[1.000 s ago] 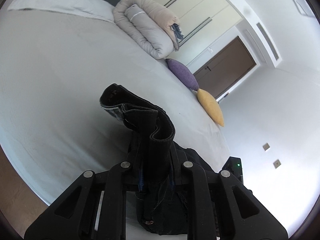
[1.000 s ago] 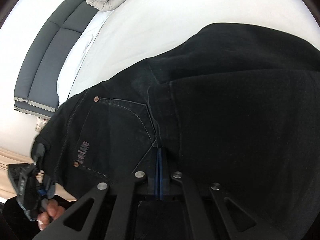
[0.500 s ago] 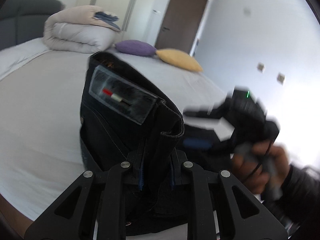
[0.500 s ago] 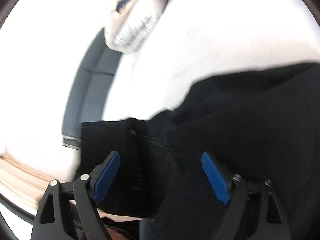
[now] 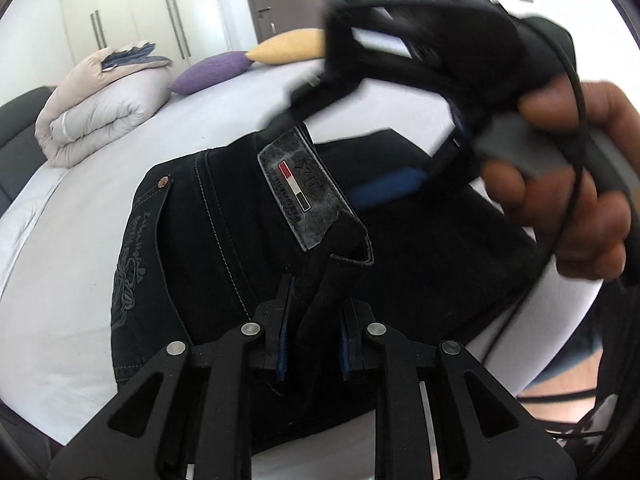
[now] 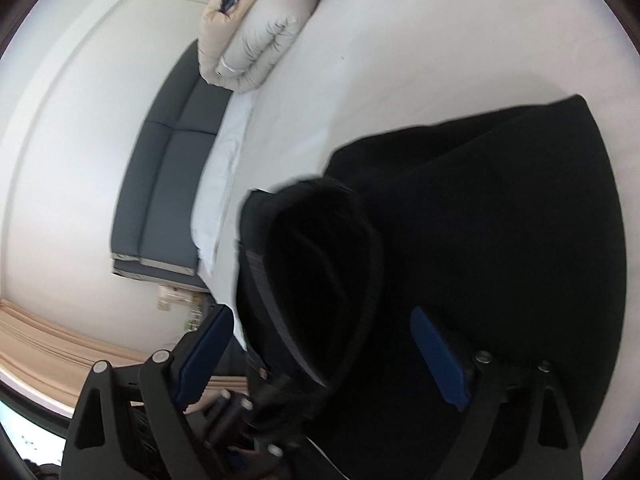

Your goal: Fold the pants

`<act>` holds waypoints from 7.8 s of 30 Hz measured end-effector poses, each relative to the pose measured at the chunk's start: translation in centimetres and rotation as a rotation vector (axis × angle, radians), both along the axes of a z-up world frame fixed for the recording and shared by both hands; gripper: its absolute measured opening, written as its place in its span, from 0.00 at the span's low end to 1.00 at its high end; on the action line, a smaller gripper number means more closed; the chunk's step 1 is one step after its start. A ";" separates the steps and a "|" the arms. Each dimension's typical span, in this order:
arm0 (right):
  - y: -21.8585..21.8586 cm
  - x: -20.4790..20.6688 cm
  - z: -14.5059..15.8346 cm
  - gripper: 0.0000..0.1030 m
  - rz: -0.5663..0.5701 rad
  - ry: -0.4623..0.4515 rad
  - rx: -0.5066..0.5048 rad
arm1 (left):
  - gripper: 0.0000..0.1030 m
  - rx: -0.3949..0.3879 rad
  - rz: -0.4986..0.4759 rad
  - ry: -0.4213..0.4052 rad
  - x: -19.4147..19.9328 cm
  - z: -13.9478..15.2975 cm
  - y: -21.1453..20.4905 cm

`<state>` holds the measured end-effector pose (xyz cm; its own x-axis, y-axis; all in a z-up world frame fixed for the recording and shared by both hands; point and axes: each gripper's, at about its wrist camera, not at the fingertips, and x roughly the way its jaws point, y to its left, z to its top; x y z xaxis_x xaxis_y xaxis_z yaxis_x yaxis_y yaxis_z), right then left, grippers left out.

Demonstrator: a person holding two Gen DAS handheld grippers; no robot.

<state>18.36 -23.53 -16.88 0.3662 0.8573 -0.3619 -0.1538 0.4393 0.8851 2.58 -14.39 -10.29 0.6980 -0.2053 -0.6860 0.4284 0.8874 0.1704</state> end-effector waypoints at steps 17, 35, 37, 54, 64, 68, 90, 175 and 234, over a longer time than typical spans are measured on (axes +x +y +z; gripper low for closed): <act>1.1 1.9 -0.4 0.23 -0.009 0.058 -0.029 | 0.16 -0.048 -0.010 0.001 -0.4 0.0 -0.5; -5.6 0.4 0.5 0.12 -0.112 -0.049 -0.167 | 0.16 -0.034 -0.194 0.014 0.9 0.7 -7.2; -6.3 0.3 0.0 0.12 -0.123 -0.042 -0.159 | 0.16 -0.028 -0.205 0.019 1.8 0.7 -7.8; -7.9 -1.8 -2.8 0.14 -0.208 -0.019 -0.109 | 0.16 0.012 -0.256 0.035 2.2 -1.6 -8.0; -10.3 -4.9 -0.7 0.40 -0.324 -0.017 -0.104 | 0.65 -0.237 -0.264 0.113 1.5 2.2 -3.2; -8.5 -6.8 2.2 0.10 -0.267 -0.082 -0.109 | 0.65 -0.396 -0.177 0.147 3.5 3.7 2.4; -2.8 -7.0 -1.5 0.00 -0.241 -0.003 -0.248 | 0.26 -0.084 0.066 0.139 13.2 -4.1 9.3; -14.7 7.7 0.9 0.44 -0.380 -0.070 -0.287 | 0.47 -0.420 0.098 0.363 30.4 -3.0 8.2; -8.1 -20.7 15.6 1.00 -0.957 -0.363 -0.954 | 1.00 -0.162 0.382 -0.125 0.4 9.0 7.6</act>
